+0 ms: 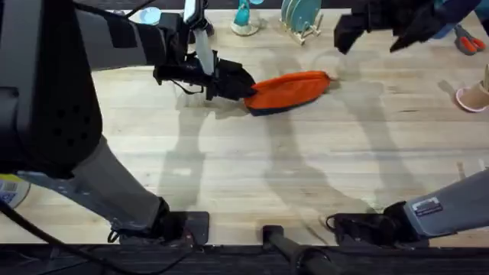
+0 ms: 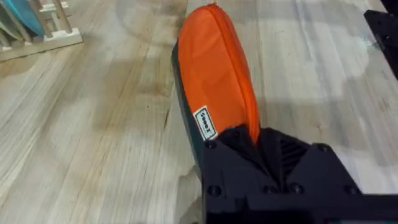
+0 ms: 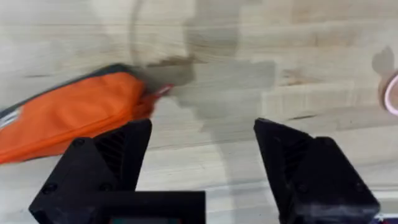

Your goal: Unzip the bag, pick up the pens from the table one at a time and place them inside, then zip the bag closed.

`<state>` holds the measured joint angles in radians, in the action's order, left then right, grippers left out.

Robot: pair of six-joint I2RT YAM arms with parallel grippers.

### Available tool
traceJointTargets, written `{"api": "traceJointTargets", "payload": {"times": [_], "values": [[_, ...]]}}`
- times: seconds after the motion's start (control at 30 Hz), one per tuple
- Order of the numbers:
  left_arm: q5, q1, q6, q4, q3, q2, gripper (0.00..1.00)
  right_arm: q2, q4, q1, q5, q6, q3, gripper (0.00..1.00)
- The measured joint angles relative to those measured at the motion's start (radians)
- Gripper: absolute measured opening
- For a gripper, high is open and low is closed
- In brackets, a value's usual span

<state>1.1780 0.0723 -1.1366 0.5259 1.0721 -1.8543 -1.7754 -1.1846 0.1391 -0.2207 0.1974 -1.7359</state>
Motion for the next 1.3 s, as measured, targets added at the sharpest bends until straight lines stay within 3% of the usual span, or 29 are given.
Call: {"api": "traceJointTargets", "payload": {"times": [0.27, 0.57, 0.63, 0.8, 0.83, 1.03, 1.13, 1.17, 1.3], "values": [[0.000, 0.000, 0.000, 0.000, 0.000, 0.000, 0.042, 0.058, -0.033, 0.127, 0.000, 0.000, -0.067, 0.996], [0.000, 0.000, 0.000, 0.000, 0.000, 0.000, 0.043, 0.098, -0.053, 0.176, 0.000, 0.000, -0.067, 0.995], [-0.002, 0.000, 0.000, 0.001, 0.000, 0.000, 0.167, 0.111, -0.054, 0.182, 0.000, 0.000, -0.067, 0.996], [-0.019, -0.002, 0.001, 0.001, 0.000, 0.000, 0.909, 0.128, -0.054, 0.186, 0.000, 0.000, -0.067, 0.996], [-0.020, -0.002, 0.006, 0.002, 0.000, 0.000, 0.973, 0.128, -0.055, 0.186, 0.000, 0.000, -0.067, 0.996], [-0.049, -0.004, 0.089, 0.001, 0.000, 0.000, 0.994, 0.128, -0.054, 0.186, 0.000, 0.000, -0.067, 0.995], [-0.093, -0.004, 0.194, 0.003, 0.009, 0.000, 0.996, 0.128, -0.052, 0.186, 0.000, 0.000, -0.067, 0.992], [-0.156, -0.004, 0.317, 0.007, 0.039, 0.001, 0.997, 0.128, -0.046, 0.186, 0.000, 0.000, -0.067, 0.996], [-0.277, -0.001, 0.409, 0.013, 0.054, 0.056, 0.997, 0.128, -0.043, 0.186, 0.000, 0.000, -0.067, 0.995]]}}
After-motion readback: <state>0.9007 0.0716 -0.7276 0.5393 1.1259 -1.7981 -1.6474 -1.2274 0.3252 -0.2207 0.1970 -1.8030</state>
